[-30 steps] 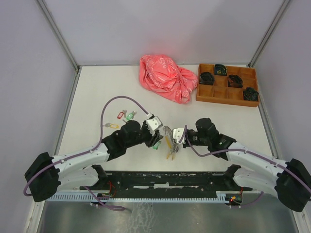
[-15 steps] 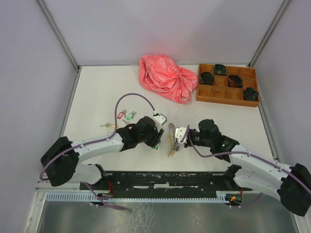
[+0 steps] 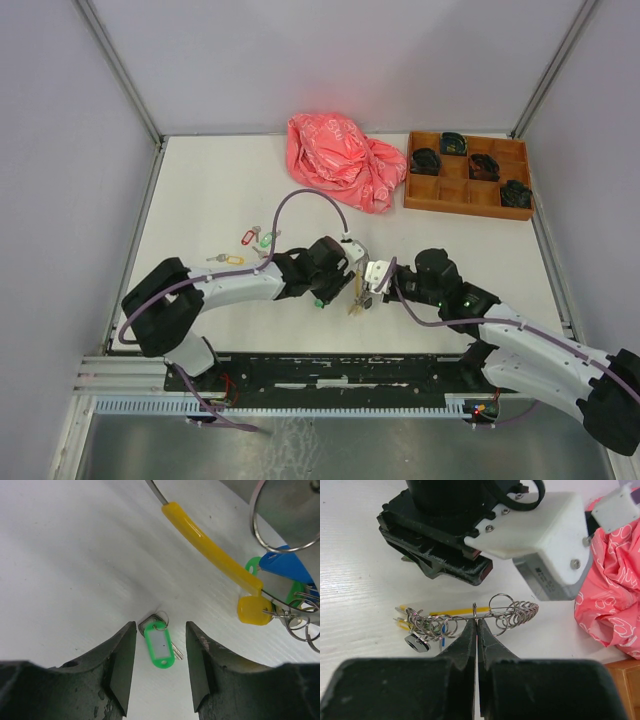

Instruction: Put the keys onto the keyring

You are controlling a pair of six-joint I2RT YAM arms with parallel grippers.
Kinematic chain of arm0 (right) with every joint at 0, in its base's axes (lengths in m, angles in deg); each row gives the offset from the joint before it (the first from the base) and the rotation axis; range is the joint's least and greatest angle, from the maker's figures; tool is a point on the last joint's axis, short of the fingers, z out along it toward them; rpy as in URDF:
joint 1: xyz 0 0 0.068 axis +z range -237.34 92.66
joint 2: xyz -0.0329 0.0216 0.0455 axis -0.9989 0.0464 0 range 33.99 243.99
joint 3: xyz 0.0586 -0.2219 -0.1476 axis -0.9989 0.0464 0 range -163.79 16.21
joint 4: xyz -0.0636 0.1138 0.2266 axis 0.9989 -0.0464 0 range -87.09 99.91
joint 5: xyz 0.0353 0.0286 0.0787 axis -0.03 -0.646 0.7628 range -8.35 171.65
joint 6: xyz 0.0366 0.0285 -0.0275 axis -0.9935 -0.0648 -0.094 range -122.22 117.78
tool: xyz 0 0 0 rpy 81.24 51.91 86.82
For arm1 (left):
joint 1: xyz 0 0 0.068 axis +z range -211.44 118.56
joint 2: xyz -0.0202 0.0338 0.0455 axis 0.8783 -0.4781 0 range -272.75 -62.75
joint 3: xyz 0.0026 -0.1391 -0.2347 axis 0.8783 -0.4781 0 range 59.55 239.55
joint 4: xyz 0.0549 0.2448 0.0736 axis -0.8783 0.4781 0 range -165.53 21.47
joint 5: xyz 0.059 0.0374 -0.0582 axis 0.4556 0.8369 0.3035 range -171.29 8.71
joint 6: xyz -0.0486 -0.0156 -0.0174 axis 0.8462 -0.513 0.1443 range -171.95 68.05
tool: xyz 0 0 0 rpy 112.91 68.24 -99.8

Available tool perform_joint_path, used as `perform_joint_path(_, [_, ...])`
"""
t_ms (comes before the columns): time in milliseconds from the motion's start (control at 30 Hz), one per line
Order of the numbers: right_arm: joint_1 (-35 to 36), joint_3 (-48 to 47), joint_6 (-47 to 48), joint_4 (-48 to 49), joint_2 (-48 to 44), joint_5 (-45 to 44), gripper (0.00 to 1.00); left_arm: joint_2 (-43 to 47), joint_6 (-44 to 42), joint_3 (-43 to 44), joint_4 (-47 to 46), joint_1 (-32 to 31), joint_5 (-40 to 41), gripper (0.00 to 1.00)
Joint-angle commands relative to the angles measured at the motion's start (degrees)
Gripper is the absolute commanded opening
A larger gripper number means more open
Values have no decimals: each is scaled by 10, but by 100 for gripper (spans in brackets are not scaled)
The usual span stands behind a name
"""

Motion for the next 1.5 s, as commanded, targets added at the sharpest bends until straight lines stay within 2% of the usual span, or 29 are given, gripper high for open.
perform_joint_path(0, [3,-2,-14,13,-28,-23,1,-28,-41,37,15,-15,26,51])
perform_joint_path(233, [2,1,-15,15,-29,-23,1,-47,-47,50,25,-28,58,46])
perform_joint_path(567, [2,3,-16,16,-34,-26,1,-70,-49,57,25,-31,60,36])
perform_joint_path(1067, [2,1,-14,13,-32,-17,1,-41,-37,28,-8,-27,55,3])
perform_joint_path(1467, [2,-5,-9,3,-28,-1,1,49,5,-57,-87,29,-22,3])
